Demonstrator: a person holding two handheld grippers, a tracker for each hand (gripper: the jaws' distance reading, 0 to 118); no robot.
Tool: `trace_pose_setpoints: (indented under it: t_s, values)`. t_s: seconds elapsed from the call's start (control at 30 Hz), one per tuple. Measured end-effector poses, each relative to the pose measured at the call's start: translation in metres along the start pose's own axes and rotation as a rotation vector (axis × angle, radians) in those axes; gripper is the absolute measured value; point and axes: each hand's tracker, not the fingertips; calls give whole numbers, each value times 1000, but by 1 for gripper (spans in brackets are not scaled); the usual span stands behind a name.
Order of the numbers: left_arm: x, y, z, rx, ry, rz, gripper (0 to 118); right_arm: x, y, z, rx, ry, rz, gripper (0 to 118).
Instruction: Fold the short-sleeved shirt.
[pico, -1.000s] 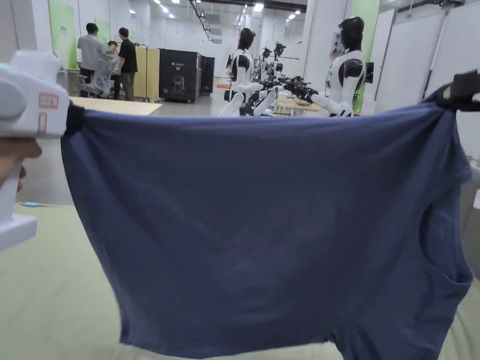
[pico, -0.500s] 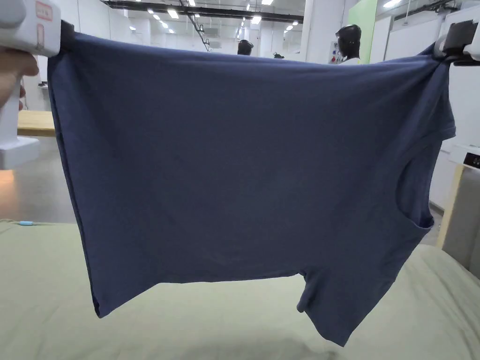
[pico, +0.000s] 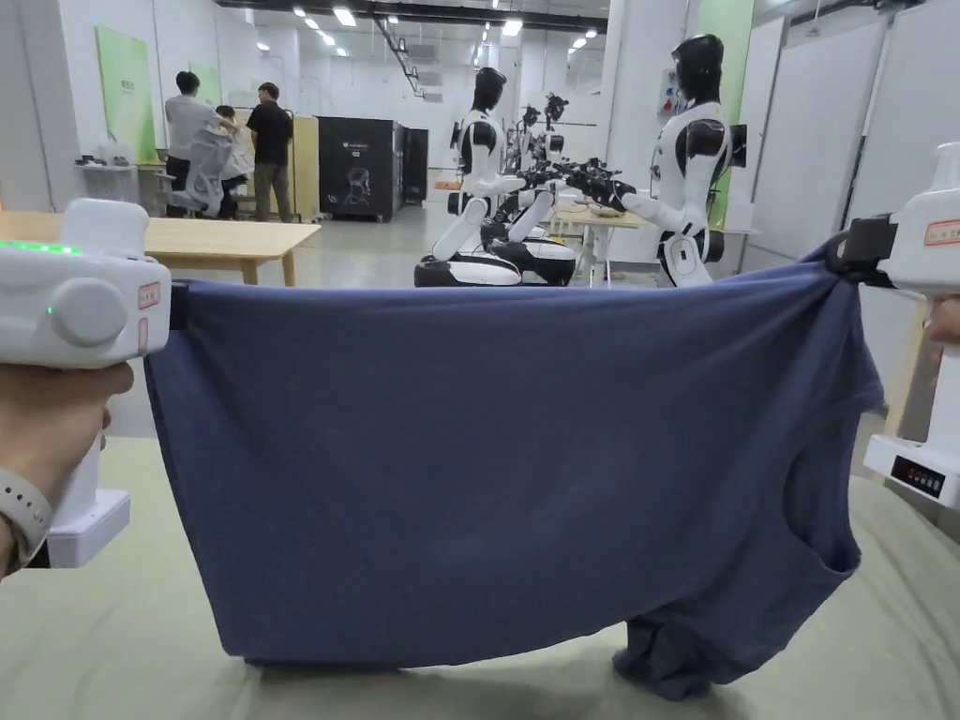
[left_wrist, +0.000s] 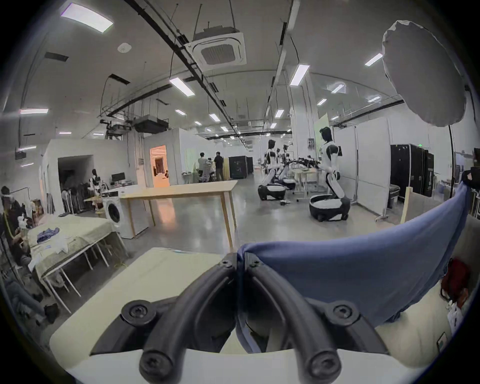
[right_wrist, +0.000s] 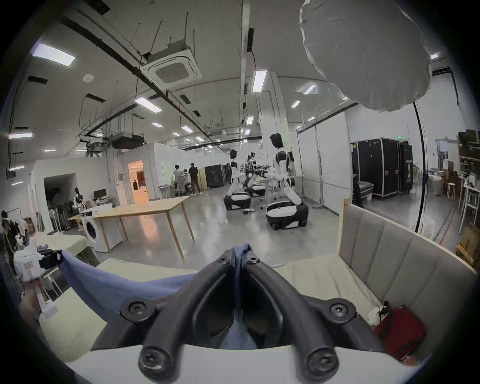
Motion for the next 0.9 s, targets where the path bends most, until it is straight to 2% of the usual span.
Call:
trace_pose_setpoints:
  t_s: [0.23,0.37,0.43,0.53,0.73,0.8,0.83,0.9]
  values:
    - [-8,-42,63,-58,-69,-6,2,7,-44,73,-41,18,31,8]
    - [-19,-88,118,-122,-124,-7,2,13,-95,137,-114,46,101,8]
    - [-24,-116,151,-144,-145,-24,2,14,-126,173,-142,54,96,8]
    - [-34,-169,199,-199,-184,-53,2,20,-183,219,-244,72,68,8]
    - [-47,-290,272,-392,-230,-123,2,9,-320,281,-504,93,142,8]
    - [-45,-327,283,-470,-227,-183,2,8,-367,284,-596,85,156,8]
    - [-46,-344,286,-513,-221,-200,2,7,-388,283,-650,81,191,8]
    - [-49,-368,289,-572,-215,-178,2,6,-419,283,-734,37,220,8]
